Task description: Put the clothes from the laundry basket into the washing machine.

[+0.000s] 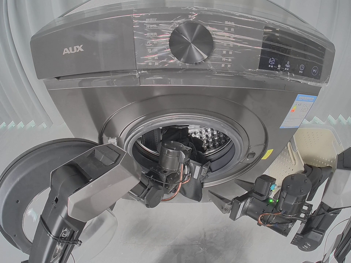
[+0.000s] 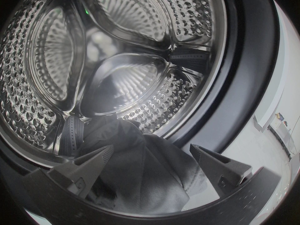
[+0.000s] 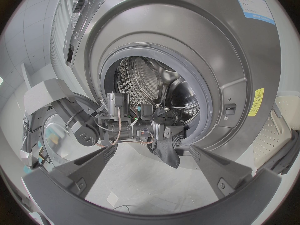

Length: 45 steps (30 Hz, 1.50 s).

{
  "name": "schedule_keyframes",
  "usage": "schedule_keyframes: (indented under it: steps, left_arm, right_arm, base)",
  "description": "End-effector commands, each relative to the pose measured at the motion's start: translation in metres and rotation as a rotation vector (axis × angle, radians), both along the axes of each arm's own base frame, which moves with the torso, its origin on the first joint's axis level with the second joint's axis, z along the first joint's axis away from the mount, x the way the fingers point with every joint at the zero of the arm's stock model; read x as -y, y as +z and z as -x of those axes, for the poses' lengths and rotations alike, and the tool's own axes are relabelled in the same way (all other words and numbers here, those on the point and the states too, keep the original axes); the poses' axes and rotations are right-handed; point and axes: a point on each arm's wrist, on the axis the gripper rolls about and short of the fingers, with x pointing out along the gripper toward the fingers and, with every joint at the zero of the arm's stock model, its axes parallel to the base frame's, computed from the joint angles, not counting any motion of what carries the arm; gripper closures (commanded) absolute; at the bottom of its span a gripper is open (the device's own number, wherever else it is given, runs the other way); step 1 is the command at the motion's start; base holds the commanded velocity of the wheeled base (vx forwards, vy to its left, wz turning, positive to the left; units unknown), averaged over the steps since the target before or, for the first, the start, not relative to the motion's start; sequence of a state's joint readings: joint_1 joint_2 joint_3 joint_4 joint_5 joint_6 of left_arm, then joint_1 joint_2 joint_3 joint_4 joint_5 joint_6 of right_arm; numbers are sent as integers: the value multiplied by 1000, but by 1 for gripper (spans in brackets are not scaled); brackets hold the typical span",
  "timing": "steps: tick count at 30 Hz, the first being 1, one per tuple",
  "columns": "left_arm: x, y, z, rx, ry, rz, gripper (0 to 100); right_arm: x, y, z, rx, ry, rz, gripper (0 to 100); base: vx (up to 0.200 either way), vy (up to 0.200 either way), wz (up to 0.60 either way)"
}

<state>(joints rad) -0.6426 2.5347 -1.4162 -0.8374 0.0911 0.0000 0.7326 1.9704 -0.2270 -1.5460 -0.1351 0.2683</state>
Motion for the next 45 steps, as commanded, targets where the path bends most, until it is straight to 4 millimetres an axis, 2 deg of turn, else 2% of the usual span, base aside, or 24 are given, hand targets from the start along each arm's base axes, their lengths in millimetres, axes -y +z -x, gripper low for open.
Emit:
schedule_keyframes:
  steps: [1,9,10,16,22,24,25,29,36,37,40,45]
  left_arm:
    - [0,-4,5,-20,-9,-22,0]
    - [-8,-27,-7,-28,12,-62,0]
    - [-8,-30,-8,-29,11,-64,100]
    - [-5,-29,-9,-18,8,-52,100]
    - [0,3,-36,105,72,59,100]
    - [1,5,-37,108,73,63,100]
    - [2,20,-46,163,110,109,100]
    - [6,31,-55,217,133,148,100]
    - [8,29,-58,236,139,163,100]
    - [9,29,-58,237,138,165,0]
    - [9,29,-56,226,136,170,0]
    - [9,21,-32,136,97,116,0]
  right_arm:
    - [0,0,0,1,2,-1,0]
    - [-1,1,1,4,5,-4,0]
    - [-1,1,1,5,5,-5,0]
    - [-1,1,1,4,5,-4,0]
    - [-1,1,1,3,7,-3,0]
    - [-2,1,1,3,8,-3,0]
    - [-2,0,1,2,8,-2,0]
    - [-3,1,2,3,12,-3,0]
    - [-2,0,2,1,10,-1,0]
    - [-2,0,2,1,10,-1,0]
    - [-2,1,2,2,8,-2,0]
    - [-1,1,2,3,8,-3,0]
  base:
    - [0,0,0]
    - [0,0,0]
    - [0,0,0]
    - [0,0,0]
    - [0,0,0]
    - [0,0,0]
    - [0,0,0]
    - [0,0,0]
    - [0,0,0]
    - [0,0,0]
    - [0,0,0]
    - [0,0,0]
